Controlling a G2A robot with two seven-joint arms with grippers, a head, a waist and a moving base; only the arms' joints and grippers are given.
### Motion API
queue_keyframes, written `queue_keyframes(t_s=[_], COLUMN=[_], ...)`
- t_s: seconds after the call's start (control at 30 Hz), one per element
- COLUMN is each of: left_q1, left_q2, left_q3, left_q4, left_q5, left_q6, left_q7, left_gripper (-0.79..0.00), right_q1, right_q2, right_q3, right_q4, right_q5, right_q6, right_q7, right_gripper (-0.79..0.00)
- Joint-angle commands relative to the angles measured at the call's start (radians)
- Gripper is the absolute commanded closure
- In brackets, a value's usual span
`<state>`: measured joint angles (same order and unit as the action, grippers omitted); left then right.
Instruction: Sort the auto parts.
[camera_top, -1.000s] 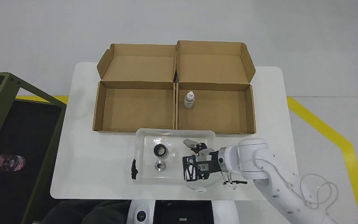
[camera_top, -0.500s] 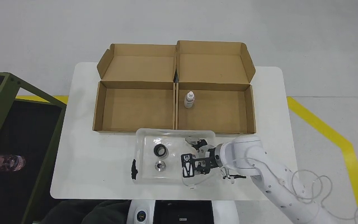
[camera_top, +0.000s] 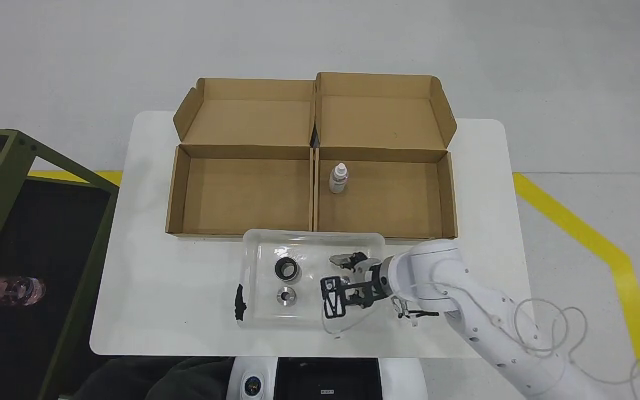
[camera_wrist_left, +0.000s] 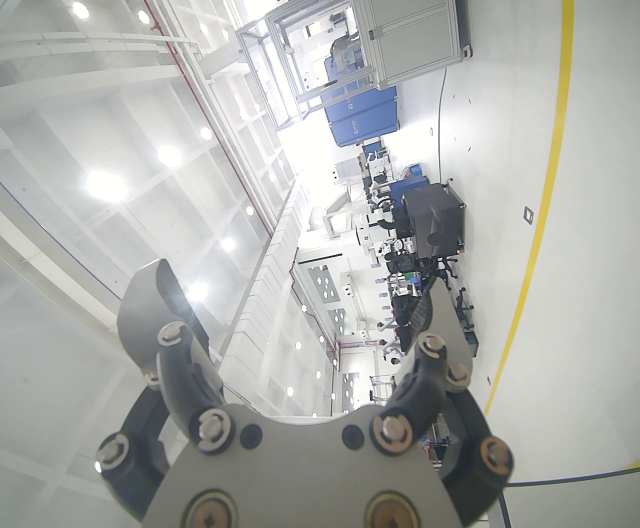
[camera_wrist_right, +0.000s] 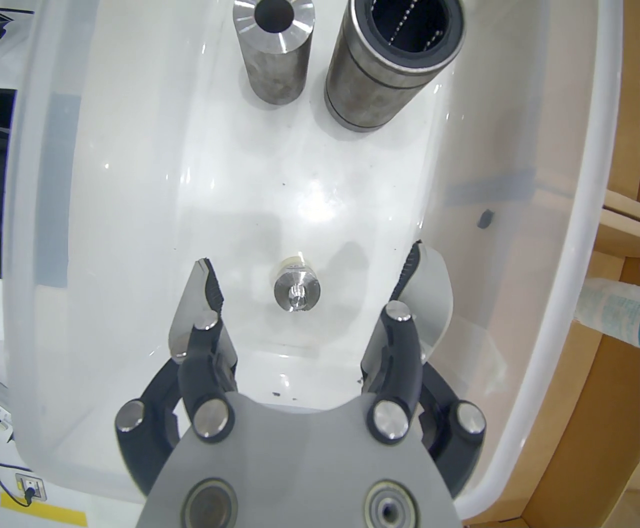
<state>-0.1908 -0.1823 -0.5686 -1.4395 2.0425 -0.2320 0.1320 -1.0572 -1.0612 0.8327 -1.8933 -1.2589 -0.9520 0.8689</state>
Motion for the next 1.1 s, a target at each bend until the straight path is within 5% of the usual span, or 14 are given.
queue_keyframes(t_s=[0.0,0.2,0.6,0.8,1.07], left_q1=[0.0,0.0,0.0,0.0,0.0], left_q2=[0.0,0.0,0.0,0.0,0.0], left_q3=[0.0,0.0,0.0,0.0,0.0], left_q4=[0.0,0.0,0.0,0.0,0.0], left_q5=[0.0,0.0,0.0,0.0,0.0], left_q6=[0.0,0.0,0.0,0.0,0.0], left_q7=[0.0,0.0,0.0,0.0,0.0], left_gripper=[-0.785,-0.785,-0.785,-0.785,-0.785], right_q1=[0.006,0.029,0.074,0.088,0.101], right_q2=[0.001,0.001,0.011,0.019,0.023], right_q3=[-0.011,-0.049,-0.097,-0.099,-0.079], right_q4=[0.003,0.009,0.031,0.039,0.017], right_q5=[-0.004,-0.016,-0.038,-0.008,0.026], right_q6=[0.002,0.004,0.011,0.004,0.013], right_q7=[0.001,0.003,0.011,0.003,-0.043], right_gripper=[-0.545,-0.397,-0.32,0.0,0.0])
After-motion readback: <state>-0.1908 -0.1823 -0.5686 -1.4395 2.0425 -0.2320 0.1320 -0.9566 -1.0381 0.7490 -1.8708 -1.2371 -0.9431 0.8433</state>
